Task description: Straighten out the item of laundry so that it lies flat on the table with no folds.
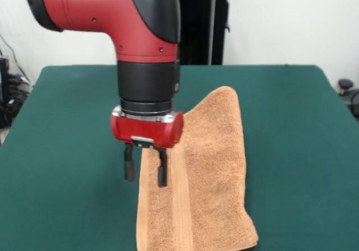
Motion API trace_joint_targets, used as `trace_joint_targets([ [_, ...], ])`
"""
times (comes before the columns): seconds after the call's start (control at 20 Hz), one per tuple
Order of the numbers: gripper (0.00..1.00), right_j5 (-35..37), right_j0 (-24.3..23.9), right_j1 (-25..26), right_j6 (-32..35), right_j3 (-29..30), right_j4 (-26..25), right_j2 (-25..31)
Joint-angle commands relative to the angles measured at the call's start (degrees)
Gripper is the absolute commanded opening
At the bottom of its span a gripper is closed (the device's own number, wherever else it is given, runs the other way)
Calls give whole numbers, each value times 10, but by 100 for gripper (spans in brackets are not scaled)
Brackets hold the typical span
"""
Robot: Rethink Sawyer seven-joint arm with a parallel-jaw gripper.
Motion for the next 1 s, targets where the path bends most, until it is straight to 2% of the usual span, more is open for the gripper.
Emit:
trace_joint_targets([
  [0.05, 100, 65, 56, 25, 58, 47, 24, 24],
  [0.3, 100, 76, 85, 32, 96, 44, 51, -21],
  [0.7, 100, 114, 80, 8, 50, 36, 44, -46],
  [1.0, 100, 156, 74, -42, 23, 37, 22, -82],
])
